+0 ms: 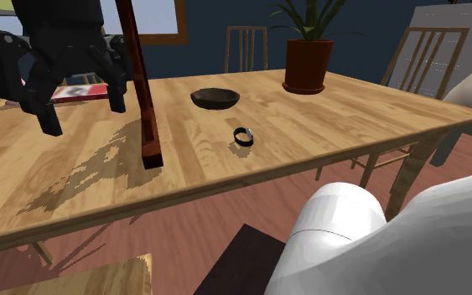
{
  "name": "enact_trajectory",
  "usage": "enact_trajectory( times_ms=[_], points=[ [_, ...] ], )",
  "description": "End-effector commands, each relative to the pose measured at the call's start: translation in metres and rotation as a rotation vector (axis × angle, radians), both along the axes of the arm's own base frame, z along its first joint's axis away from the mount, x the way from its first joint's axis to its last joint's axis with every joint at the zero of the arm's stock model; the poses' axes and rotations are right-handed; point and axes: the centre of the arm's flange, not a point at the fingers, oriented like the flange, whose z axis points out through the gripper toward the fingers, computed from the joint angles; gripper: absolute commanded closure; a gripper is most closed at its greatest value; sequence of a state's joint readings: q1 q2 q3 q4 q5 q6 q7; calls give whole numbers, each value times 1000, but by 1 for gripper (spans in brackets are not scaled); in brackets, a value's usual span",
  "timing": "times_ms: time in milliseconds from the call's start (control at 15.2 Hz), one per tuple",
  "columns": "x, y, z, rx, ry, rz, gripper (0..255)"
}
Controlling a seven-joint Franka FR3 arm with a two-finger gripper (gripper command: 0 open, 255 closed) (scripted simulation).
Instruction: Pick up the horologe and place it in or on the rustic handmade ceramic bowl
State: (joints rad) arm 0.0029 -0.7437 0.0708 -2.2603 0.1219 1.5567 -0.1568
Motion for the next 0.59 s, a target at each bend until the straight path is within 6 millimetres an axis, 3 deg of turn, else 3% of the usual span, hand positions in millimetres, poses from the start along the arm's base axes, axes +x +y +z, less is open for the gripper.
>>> enact_trajectory(
  times_ms=[0, 528],
  points=[
    [0, 0, 0, 0, 0, 0, 0],
    [-5, -96, -29, -32, -1, -56, 0]
  ],
)
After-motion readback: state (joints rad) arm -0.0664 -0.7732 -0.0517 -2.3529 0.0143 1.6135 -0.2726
